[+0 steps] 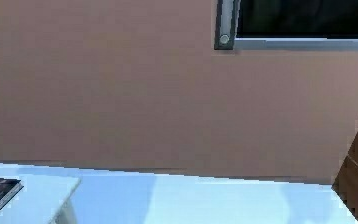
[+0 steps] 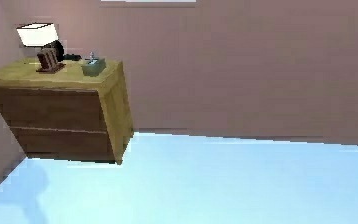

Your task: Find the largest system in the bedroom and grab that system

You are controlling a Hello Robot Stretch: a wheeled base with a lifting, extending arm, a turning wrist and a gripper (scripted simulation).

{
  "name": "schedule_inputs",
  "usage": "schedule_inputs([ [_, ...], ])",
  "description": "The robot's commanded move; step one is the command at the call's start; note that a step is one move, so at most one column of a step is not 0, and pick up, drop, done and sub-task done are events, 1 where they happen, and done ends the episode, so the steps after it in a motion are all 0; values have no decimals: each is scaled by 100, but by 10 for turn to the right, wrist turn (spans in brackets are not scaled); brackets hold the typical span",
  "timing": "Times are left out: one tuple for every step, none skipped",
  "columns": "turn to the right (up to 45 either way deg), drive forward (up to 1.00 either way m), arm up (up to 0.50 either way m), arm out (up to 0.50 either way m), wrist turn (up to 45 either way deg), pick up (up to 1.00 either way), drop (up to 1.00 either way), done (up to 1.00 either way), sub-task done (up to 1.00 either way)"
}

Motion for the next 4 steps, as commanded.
schedule_inputs([
  [450,0,0,0,0,0,0,0,0],
  [450,0,0,0,0,0,0,0,0],
  [0,100,0,0,0,0,0,0,0],
  [60,0,0,0,0,0,0,0,0],
])
